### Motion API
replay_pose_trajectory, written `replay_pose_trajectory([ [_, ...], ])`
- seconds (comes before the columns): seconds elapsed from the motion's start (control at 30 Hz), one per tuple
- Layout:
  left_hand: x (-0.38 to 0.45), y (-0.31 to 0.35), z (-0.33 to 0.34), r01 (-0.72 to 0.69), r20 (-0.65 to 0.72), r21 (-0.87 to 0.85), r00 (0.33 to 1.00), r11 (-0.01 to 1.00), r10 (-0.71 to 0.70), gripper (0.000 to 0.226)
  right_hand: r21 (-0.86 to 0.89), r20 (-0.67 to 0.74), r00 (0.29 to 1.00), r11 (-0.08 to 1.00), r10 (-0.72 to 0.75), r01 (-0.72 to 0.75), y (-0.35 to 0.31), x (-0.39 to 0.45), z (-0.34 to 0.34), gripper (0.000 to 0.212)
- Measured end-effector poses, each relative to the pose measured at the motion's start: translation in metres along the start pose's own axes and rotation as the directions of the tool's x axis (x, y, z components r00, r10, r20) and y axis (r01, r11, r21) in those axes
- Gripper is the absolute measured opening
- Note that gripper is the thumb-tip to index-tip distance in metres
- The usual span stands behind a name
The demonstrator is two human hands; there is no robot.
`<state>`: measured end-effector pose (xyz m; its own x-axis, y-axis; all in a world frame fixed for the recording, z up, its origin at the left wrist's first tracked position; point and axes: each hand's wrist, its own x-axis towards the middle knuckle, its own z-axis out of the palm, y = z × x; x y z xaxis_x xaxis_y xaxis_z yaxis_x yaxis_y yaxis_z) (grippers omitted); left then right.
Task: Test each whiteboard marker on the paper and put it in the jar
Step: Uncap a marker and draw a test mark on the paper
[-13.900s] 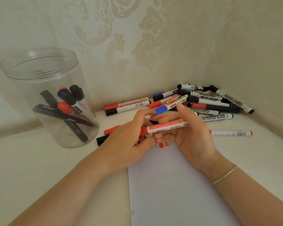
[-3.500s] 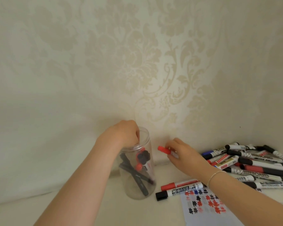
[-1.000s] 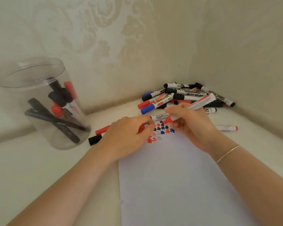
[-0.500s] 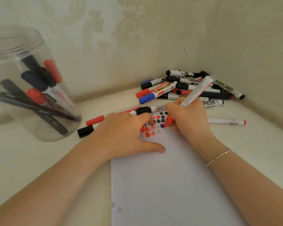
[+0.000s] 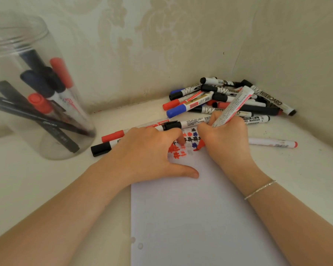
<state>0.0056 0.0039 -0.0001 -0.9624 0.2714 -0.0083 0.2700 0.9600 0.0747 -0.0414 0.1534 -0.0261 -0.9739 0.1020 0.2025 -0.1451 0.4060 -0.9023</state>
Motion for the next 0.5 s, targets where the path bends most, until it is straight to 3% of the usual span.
replay_pose_trajectory([
  [0.13, 0.0001, 0.0004, -0.0006, -0.004, 0.006, 0.017, 1.000, 1.000, 0.004, 0.072, 0.076, 0.032, 0.999, 0.996, 0.041, -0.043, -0.0004, 0.0013, -0.0025, 0.016],
  [0.27, -0.0004, 0.0010, -0.0013, -0.009, 0.010, 0.000, 1.000, 1.000, 0.009, 0.062, 0.027, 0.040, 0.999, 1.000, -0.013, 0.012, -0.0004, -0.0015, 0.0008, 0.026],
  [0.37, 0.0001, -0.0007, 0.0014, -0.002, 0.003, -0.016, 1.000, 1.000, 0.002, 0.072, -0.004, 0.025, 0.999, 0.999, -0.037, 0.037, 0.0000, -0.0019, 0.0005, 0.031],
  [0.5, 0.0006, -0.0007, 0.0016, -0.003, 0.012, -0.027, 1.000, 1.000, 0.003, 0.076, 0.074, 0.018, 0.999, 0.997, 0.027, -0.029, 0.0000, 0.0005, -0.0018, 0.018],
])
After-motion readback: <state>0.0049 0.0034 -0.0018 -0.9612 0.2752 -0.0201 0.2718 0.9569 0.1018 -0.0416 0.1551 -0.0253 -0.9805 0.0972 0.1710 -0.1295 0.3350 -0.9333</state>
